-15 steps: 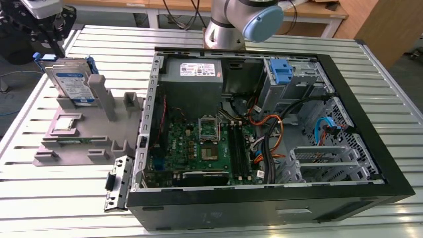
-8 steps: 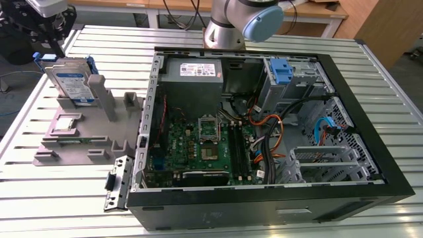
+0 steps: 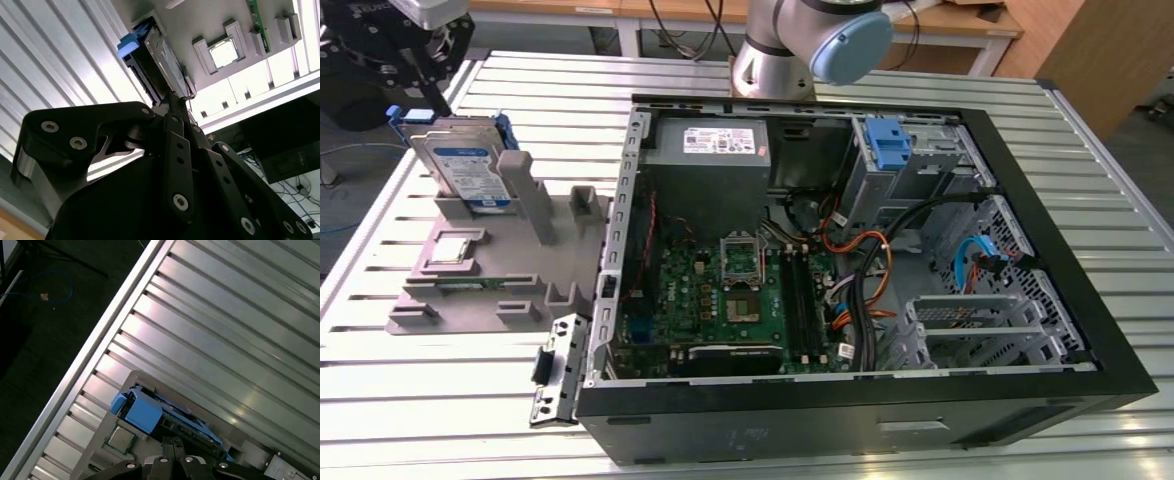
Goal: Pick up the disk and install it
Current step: 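Pick up the disk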
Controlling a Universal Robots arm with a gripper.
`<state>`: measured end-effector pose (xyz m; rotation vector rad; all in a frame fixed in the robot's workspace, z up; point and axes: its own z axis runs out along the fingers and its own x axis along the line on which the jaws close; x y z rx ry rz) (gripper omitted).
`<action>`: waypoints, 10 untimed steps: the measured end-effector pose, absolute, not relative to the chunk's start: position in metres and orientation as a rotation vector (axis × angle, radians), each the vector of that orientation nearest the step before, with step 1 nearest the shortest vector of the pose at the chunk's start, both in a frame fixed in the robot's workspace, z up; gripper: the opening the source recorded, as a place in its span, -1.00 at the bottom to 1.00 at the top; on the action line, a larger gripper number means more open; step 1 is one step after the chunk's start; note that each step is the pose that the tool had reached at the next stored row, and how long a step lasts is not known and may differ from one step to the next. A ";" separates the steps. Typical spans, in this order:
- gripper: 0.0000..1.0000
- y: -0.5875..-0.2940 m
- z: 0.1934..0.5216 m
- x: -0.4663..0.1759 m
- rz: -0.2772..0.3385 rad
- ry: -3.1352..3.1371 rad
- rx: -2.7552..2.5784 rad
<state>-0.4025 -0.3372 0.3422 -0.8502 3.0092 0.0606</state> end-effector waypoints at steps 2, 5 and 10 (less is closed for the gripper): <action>-0.80 -0.337 0.342 -0.402 0.061 2.994 -0.904; -0.80 -0.337 0.342 -0.402 0.062 2.969 -0.988; -0.80 -0.337 0.342 -0.402 0.062 2.923 -1.121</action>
